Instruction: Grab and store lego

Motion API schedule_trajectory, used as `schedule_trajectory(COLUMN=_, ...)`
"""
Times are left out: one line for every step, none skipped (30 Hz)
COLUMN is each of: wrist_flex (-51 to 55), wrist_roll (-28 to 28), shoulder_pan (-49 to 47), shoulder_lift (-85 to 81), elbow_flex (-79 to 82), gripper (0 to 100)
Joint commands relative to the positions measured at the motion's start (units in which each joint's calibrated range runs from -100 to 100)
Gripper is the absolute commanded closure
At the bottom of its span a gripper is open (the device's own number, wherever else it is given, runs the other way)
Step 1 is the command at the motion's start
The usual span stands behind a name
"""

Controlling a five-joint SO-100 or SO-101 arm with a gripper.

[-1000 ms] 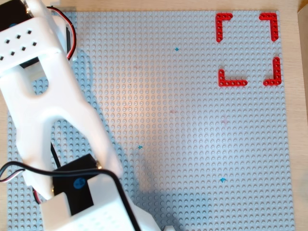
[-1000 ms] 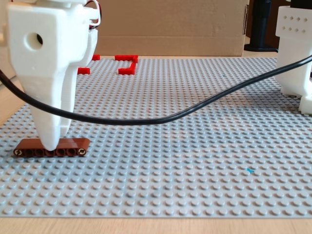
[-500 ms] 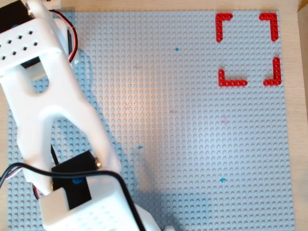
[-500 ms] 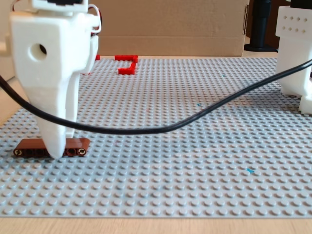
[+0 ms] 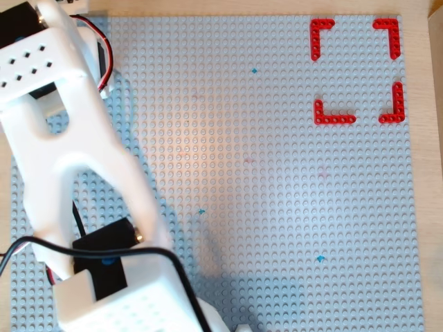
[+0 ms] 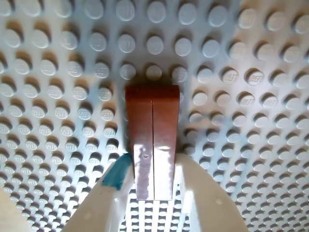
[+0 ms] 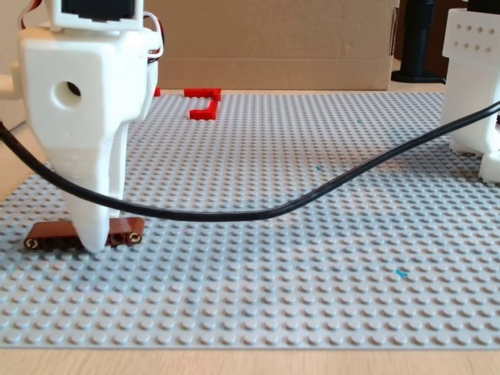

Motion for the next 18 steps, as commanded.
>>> schedule_trajectory(wrist_flex=-1.1, wrist_roll=0.2, shoulder_pan=-0.2, shoulder_lift=0.0, elbow_flex=-1.9, gripper=98)
schedule_trajectory(wrist_flex=-1.1, wrist_roll=0.2, shoulder_pan=-0.2, shoulder_lift=0.0, elbow_flex=-1.9, gripper=98)
schedule_trajectory(wrist_flex=-1.1, wrist_roll=0.2, shoulder_pan=-0.2, shoulder_lift=0.0, elbow_flex=-1.9, gripper=98)
schedule_trajectory(wrist_flex=-1.1, wrist_roll=0.2, shoulder_pan=-0.2, shoulder_lift=-0.1, elbow_flex=-1.9, gripper=98)
schedule_trajectory(wrist_flex=-1.1, wrist_roll=0.2, shoulder_pan=-0.2, shoulder_lift=-0.1, elbow_flex=-2.0, gripper=98)
schedule_trajectory(wrist_flex=-0.9, wrist_roll=0.2, shoulder_pan=-0.2, shoulder_lift=-0.2, elbow_flex=-2.4, gripper=98)
schedule_trajectory(wrist_flex=-0.5, wrist_roll=0.2, shoulder_pan=-0.2, shoulder_lift=-0.2, elbow_flex=-3.4, gripper=98)
schedule_trajectory(wrist_flex=0.0, wrist_roll=0.1, shoulder_pan=-0.2, shoulder_lift=-0.1, elbow_flex=-4.5, gripper=98)
schedule_trajectory(wrist_flex=1.0, wrist_roll=0.0, shoulder_pan=-0.2, shoulder_lift=-0.1, elbow_flex=-5.5, gripper=98)
schedule_trajectory(wrist_flex=2.2, wrist_roll=-0.2, shoulder_pan=-0.2, shoulder_lift=-0.1, elbow_flex=-6.8, gripper=98)
schedule_trajectory(wrist_flex=3.9, wrist_roll=-0.2, shoulder_pan=-0.2, shoulder_lift=-0.1, elbow_flex=-8.6, gripper=98)
schedule_trajectory(wrist_flex=5.5, wrist_roll=-0.2, shoulder_pan=-0.2, shoulder_lift=-0.1, elbow_flex=-10.8, gripper=98)
schedule_trajectory(wrist_flex=7.1, wrist_roll=-0.2, shoulder_pan=-0.1, shoulder_lift=-0.1, elbow_flex=-12.8, gripper=98)
schedule_trajectory(wrist_flex=8.9, wrist_roll=-0.2, shoulder_pan=-0.1, shoulder_lift=-0.1, elbow_flex=-15.0, gripper=98)
schedule_trajectory(wrist_flex=10.5, wrist_roll=-0.3, shoulder_pan=0.0, shoulder_lift=0.0, elbow_flex=-17.1, gripper=98)
schedule_trajectory(wrist_flex=11.9, wrist_roll=-0.3, shoulder_pan=0.0, shoulder_lift=0.1, elbow_flex=-19.0, gripper=98)
schedule_trajectory(wrist_flex=13.1, wrist_roll=-0.3, shoulder_pan=0.1, shoulder_lift=0.2, elbow_flex=-20.7, gripper=98)
schedule_trajectory(wrist_flex=14.2, wrist_roll=-0.5, shoulder_pan=0.1, shoulder_lift=0.2, elbow_flex=-22.4, gripper=98)
